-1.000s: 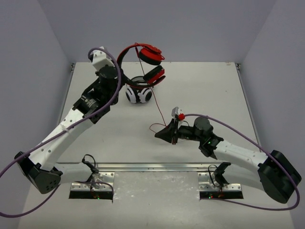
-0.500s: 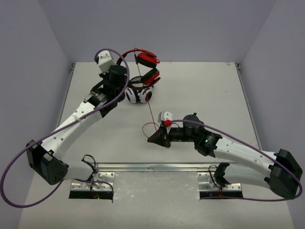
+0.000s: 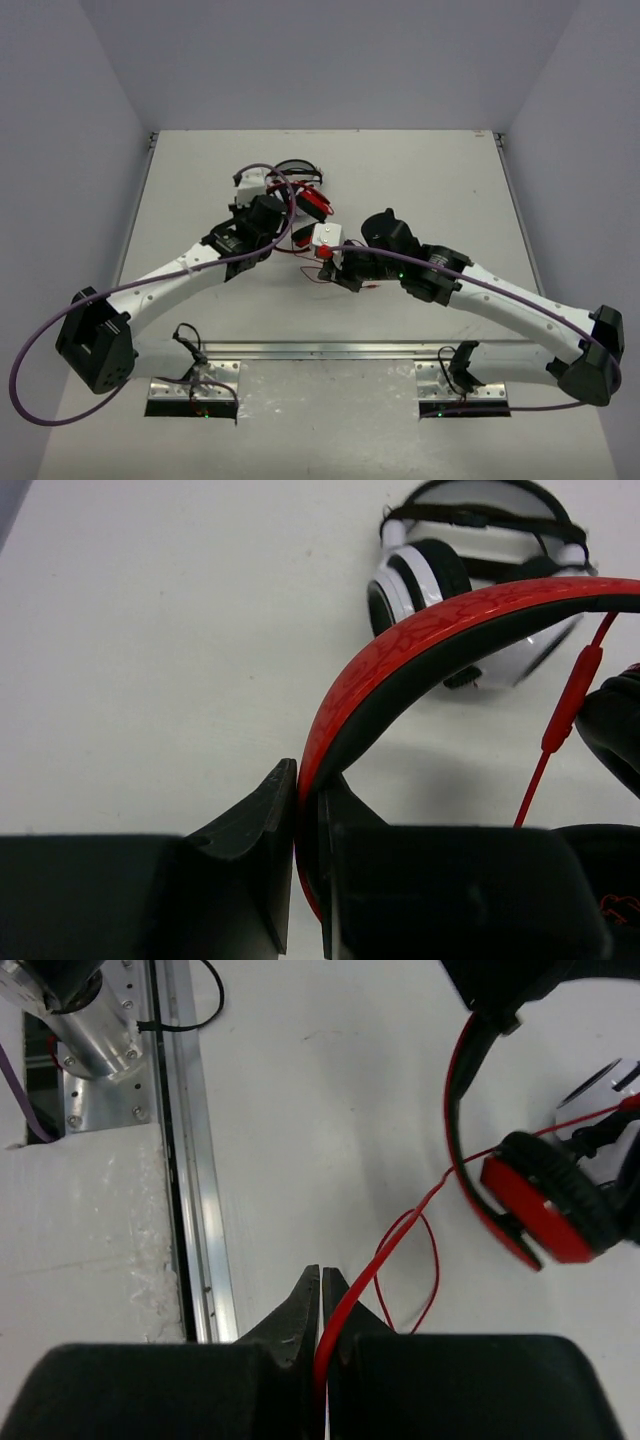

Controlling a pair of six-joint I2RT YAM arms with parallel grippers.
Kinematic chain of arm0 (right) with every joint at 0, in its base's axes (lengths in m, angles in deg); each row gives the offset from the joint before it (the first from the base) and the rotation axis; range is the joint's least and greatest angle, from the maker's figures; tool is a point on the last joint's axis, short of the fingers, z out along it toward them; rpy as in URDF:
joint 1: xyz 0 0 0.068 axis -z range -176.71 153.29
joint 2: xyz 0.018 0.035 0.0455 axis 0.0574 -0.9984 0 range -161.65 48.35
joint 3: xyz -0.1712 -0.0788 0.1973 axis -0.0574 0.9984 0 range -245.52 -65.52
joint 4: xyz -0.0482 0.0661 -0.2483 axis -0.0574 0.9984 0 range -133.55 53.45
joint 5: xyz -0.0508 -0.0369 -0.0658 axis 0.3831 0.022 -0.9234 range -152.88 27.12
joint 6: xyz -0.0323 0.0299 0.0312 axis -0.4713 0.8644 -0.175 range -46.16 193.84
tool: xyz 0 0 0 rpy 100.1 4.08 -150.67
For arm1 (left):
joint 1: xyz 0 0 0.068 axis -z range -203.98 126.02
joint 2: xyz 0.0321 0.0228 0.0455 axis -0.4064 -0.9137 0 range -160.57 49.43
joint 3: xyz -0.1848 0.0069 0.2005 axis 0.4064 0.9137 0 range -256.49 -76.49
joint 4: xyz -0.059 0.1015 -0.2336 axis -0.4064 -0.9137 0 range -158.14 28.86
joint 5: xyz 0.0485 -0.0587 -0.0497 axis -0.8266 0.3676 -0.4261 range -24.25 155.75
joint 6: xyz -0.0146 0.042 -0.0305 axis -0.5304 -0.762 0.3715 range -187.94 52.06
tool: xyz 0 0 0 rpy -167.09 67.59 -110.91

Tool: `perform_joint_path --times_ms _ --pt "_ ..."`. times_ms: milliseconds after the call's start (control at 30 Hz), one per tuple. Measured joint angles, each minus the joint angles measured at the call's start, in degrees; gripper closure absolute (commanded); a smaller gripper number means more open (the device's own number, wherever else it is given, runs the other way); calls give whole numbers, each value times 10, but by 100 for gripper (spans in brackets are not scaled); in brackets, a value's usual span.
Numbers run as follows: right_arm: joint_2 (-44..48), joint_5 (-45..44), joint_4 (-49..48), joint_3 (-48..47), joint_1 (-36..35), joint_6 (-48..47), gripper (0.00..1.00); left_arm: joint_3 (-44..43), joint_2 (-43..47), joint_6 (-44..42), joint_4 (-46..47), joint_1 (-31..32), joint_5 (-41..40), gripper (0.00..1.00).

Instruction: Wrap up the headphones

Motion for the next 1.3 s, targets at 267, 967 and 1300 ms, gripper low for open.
perform_joint_path --times_ms 267,967,1300 --pt "-3 -76 100 -94 -2 -82 99 74 12 -47 46 135 -3 100" --pt "39 -193 73 -54 158 -153 99 230 204 -168 197 318 3 100" --pt "11 -141 52 -38 182 -136 99 209 216 -183 161 382 0 100"
